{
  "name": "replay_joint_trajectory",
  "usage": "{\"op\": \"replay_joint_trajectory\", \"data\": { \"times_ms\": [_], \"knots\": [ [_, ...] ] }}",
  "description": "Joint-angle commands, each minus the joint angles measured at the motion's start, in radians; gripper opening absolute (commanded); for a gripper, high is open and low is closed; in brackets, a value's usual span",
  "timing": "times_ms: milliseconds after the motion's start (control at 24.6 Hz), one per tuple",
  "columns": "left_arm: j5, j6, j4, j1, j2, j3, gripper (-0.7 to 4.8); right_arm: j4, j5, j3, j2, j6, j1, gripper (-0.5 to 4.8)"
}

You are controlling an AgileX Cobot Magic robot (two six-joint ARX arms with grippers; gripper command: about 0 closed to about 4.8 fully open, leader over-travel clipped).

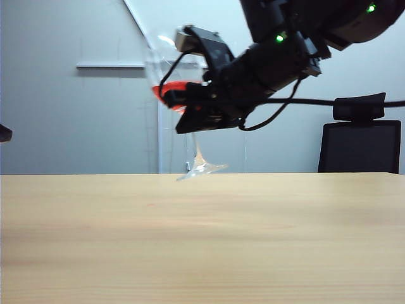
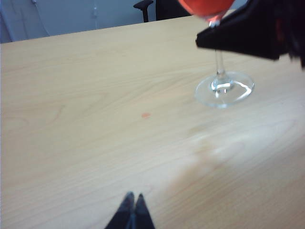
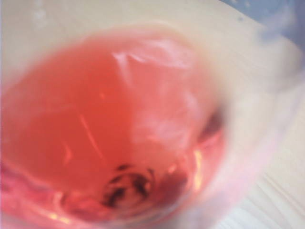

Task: Gently pick up the goblet, rotate it counterclockwise for two full turns (viewing from above), and then place it back on the table.

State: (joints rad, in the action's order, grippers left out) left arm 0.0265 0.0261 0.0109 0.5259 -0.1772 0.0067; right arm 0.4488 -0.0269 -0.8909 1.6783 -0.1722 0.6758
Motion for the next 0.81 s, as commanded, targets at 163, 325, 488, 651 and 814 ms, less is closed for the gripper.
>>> {"op": "replay_joint_trajectory", "data": {
  "times_ms": [163, 325, 488, 651, 814],
  "knots": [
    [-0.004, 0.000, 0.011, -0.001, 0.005, 0.002, -0.05, 0.083, 0.034, 0.001, -0.011, -0.100, 0.048, -0.09],
    [-0.004, 0.000, 0.011, -0.001, 0.021, 0.002, -0.05, 0.221, 0.035, 0.057, -0.012, -0.108, 0.059, -0.09],
    [-0.004, 0.000, 0.012, -0.001, 0.032, 0.002, -0.05, 0.406, 0.021, 0.154, -0.012, 0.003, 0.057, -0.09],
    [-0.004, 0.000, 0.012, -0.001, 0.032, 0.002, -0.05, 0.566, -0.036, 0.238, -0.011, 0.159, 0.038, -0.09],
    [-0.004, 0.000, 0.012, -0.001, 0.032, 0.002, -0.05, 0.750, -0.112, 0.330, 0.002, 0.312, -0.019, -0.09]
  ]
}}
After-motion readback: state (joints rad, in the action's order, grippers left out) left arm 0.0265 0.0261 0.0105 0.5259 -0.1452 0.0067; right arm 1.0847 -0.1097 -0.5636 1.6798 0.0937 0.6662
